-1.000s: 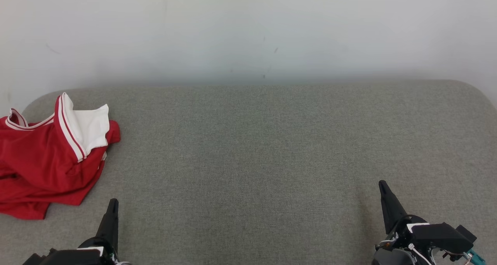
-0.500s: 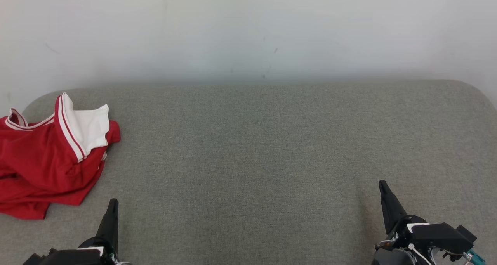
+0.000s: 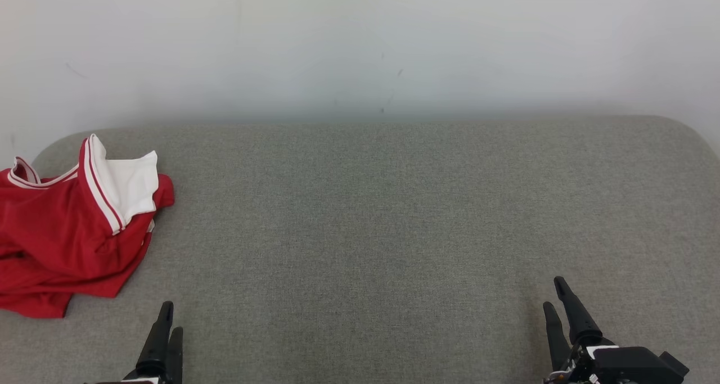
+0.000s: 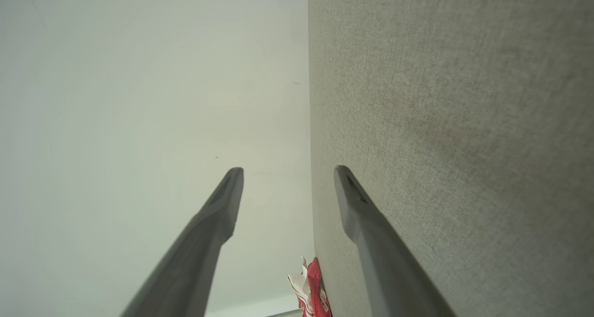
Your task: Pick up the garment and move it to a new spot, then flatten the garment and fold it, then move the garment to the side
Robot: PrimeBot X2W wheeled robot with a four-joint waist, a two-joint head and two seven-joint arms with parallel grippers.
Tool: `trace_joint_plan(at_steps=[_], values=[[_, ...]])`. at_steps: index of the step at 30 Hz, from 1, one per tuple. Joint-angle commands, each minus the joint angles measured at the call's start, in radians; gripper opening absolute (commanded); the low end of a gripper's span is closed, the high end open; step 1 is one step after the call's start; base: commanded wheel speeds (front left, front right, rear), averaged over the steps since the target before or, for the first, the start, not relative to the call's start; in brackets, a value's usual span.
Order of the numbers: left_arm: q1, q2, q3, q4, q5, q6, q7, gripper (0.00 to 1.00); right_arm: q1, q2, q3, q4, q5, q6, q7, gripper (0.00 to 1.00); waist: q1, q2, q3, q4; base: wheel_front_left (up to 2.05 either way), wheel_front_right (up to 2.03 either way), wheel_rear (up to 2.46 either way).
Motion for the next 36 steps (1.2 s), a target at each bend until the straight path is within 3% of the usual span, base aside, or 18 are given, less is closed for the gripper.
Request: trace_joint_plan(at_steps=[1, 12, 13, 36], values=[[-0.015, 0.003, -0.003, -0.019, 0.009, -0.002, -0.008, 1.0, -0.016, -0.001, 0.007, -0.018, -0.012, 0.0, -0.008, 1.0, 0.0, -0.0001, 0.0, 0.0, 0.0, 0.0, 0.0], [-0.005, 0.004, -0.004, -0.041, 0.125, -0.002, -0.063, 1.0, -0.003, -0.001, 0.037, -0.043, -0.12, 0.0, -0.063, 1.0, 0.0, -0.0001, 0.002, -0.002, 0.0, 0.0, 0.0], [0.002, 0.005, 0.002, -0.063, 0.311, -0.003, -0.107, 1.0, 0.003, -0.001, 0.057, -0.07, -0.3, 0.0, -0.106, 1.0, 0.0, -0.0001, 0.003, -0.005, 0.0, 0.0, 0.0], [0.033, 0.007, -0.042, -0.113, 0.811, 0.035, -0.193, 1.0, 0.018, -0.001, 0.098, -0.101, -0.776, -0.001, -0.192, 1.0, 0.0, -0.0001, 0.007, -0.009, 0.0, 0.0, 0.0]])
